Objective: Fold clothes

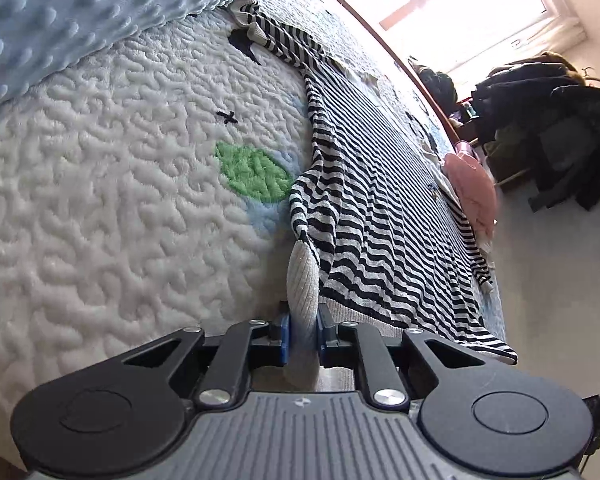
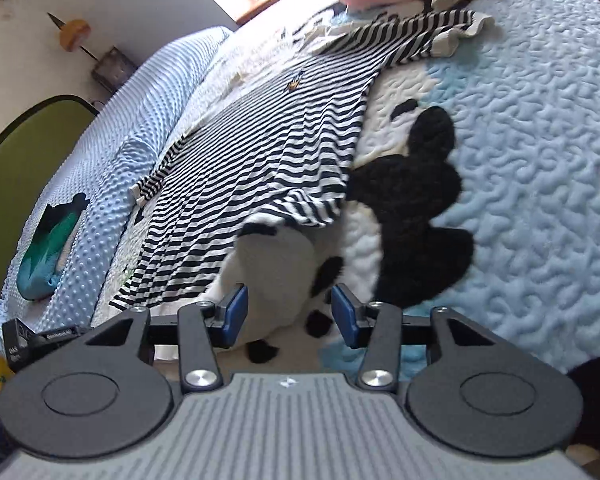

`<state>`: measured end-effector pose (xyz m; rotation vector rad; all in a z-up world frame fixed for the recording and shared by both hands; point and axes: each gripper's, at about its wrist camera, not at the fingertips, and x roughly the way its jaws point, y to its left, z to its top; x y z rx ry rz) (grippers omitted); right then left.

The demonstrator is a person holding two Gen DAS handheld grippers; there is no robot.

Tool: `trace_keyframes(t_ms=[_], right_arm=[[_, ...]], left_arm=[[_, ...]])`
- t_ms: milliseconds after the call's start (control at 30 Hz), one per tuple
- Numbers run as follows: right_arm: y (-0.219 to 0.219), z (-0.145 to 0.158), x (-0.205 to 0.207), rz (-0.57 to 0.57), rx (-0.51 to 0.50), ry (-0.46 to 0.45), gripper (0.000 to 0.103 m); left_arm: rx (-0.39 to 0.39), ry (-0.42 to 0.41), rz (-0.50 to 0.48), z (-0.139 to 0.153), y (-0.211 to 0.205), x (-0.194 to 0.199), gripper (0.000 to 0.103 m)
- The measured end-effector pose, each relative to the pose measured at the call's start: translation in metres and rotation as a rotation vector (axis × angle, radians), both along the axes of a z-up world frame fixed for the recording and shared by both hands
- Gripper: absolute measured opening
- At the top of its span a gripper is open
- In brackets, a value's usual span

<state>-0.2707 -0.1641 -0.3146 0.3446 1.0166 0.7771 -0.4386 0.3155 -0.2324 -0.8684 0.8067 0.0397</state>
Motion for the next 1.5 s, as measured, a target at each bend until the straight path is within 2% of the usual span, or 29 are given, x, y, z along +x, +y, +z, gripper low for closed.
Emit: trace_keyframes(t_ms=[133, 267, 433, 467, 500, 533, 700, 833, 1000, 1067, 1167, 1233, 1300, 1367, 1433, 1500], right_arm=[[0.003, -0.007, 0.0, 0.035, -0.021, -0.118, 0.048], [0.024, -0.009, 0.004, 0.098, -0.088, -0.189, 0.043], [0.051, -0.01, 0.007, 0.153, -0.171, -0.269, 0.042], [0.057, -0.01, 0.008, 0.164, -0.188, -0.285, 0.034], [0.062, -0.01, 0.008, 0.175, -0.204, -0.301, 0.02], [0.067, -0.01, 0.009, 0.182, -0.216, -0.308, 0.011], [0.044, 0.0, 0.001, 0.115, -0.147, -0.181, 0.009], [0.0, 0.016, -0.014, 0.056, -0.074, -0.073, 0.009], [-0.043, 0.023, -0.035, -0.018, -0.056, 0.041, 0.009], [-0.05, 0.017, -0.04, -0.045, -0.027, 0.076, 0.009], [-0.041, -0.006, -0.043, -0.063, -0.055, 0.133, 0.009], [-0.032, -0.02, -0.045, -0.073, -0.089, 0.143, 0.008], [-0.032, -0.022, -0.048, -0.084, -0.082, 0.132, 0.009], [-0.033, -0.018, -0.051, -0.088, -0.084, 0.116, 0.009], [-0.034, -0.008, -0.053, -0.079, -0.112, 0.065, 0.009], [-0.034, -0.009, -0.052, -0.075, -0.138, 0.064, 0.009]], left_arm=[[-0.018, -0.021, 0.02, -0.004, 0.001, -0.006, 0.02], [-0.009, -0.025, 0.014, -0.005, -0.001, -0.004, 0.021], [-0.011, -0.021, 0.018, -0.007, -0.003, -0.002, 0.021], [-0.006, -0.022, 0.018, -0.007, -0.004, -0.002, 0.021], [-0.001, -0.022, 0.019, -0.007, -0.005, -0.001, 0.021], [0.004, -0.023, 0.02, -0.006, -0.006, -0.001, 0.021], [0.015, -0.01, 0.014, -0.002, -0.008, -0.001, 0.012], [-0.007, -0.007, 0.002, 0.008, -0.004, -0.011, 0.009], [-0.05, -0.013, -0.001, 0.018, -0.002, -0.02, 0.008], [-0.033, -0.006, -0.005, 0.019, -0.004, -0.021, 0.008], [0.01, 0.043, -0.004, 0.012, -0.005, -0.021, 0.008], [0.029, 0.073, 0.003, 0.005, -0.003, -0.024, 0.008], [0.019, 0.064, 0.012, 0.005, -0.001, -0.028, 0.008], [0.019, 0.038, 0.008, 0.011, -0.003, -0.031, 0.008], [0.062, 0.015, -0.017, 0.018, -0.006, -0.031, 0.008], [0.072, 0.027, -0.024, 0.017, -0.007, -0.031, 0.008]])
